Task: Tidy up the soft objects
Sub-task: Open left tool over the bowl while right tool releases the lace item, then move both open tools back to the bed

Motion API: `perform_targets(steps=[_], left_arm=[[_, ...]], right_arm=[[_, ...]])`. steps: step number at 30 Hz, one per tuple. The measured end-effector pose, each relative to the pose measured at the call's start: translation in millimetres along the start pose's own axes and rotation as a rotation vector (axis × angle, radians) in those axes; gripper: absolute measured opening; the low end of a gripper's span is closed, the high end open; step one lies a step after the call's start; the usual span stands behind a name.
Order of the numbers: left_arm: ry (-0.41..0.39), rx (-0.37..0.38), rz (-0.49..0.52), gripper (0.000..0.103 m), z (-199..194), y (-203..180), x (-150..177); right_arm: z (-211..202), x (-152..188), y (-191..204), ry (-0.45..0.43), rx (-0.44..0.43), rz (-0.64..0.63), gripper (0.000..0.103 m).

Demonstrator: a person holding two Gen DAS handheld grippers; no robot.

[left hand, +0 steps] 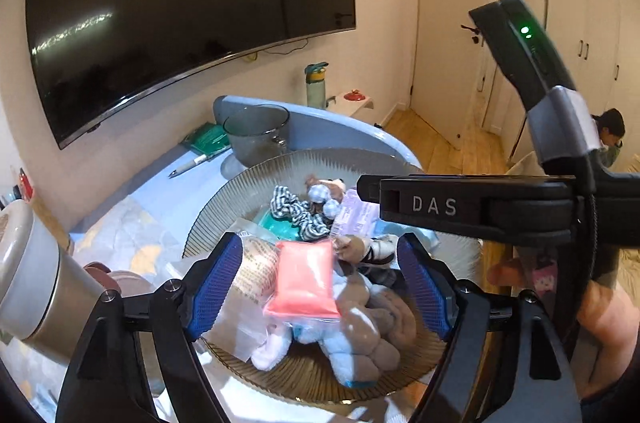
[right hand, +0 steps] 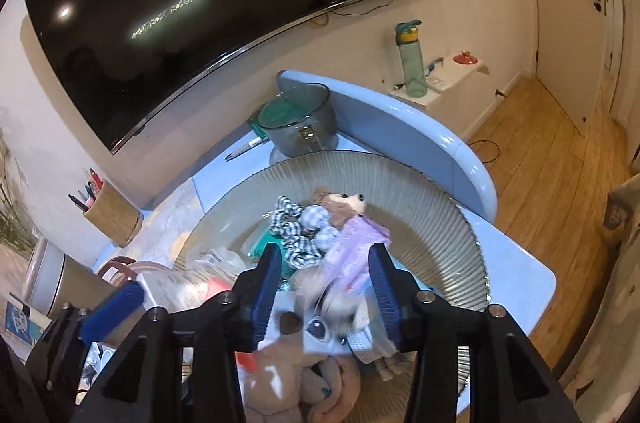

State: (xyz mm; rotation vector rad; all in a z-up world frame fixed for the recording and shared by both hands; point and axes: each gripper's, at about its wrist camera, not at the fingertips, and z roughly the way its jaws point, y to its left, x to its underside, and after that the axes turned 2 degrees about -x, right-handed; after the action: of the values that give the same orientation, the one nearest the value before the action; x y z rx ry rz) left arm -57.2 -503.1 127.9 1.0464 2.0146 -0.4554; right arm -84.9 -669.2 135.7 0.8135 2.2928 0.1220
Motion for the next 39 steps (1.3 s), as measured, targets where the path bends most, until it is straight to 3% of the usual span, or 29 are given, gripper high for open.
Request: perform_targets(steps=[7, 16, 25, 29, 39], left_arm=[[-0.058, -0.071, 0.011, 0.079, -40, -4, 9], [-0.128, -0.147, -0.012, 0.079, -110, 15, 27], [-0.167, -0.298, -0.095, 0.079, -181, 75, 62], [-0.173, -0.373, -0.140, 0.079, -203, 104, 80], [-0.133, -0.528, -0.297, 0.078, -245, 187, 135]], right_arm=[[-22, 14, 3, -0.013, -0.026, 0.007, 0.045], [-75, 39, 55, -0.086, -0.055, -0.117, 0.048], [-108, 69, 136, -0.130, -0.139, -0.257, 0.057], [-107, 93, 200, -0.112, -0.206, -0.379, 0.057], [-81, 142, 307, -0.026, -0.349, -0.542, 0.058]])
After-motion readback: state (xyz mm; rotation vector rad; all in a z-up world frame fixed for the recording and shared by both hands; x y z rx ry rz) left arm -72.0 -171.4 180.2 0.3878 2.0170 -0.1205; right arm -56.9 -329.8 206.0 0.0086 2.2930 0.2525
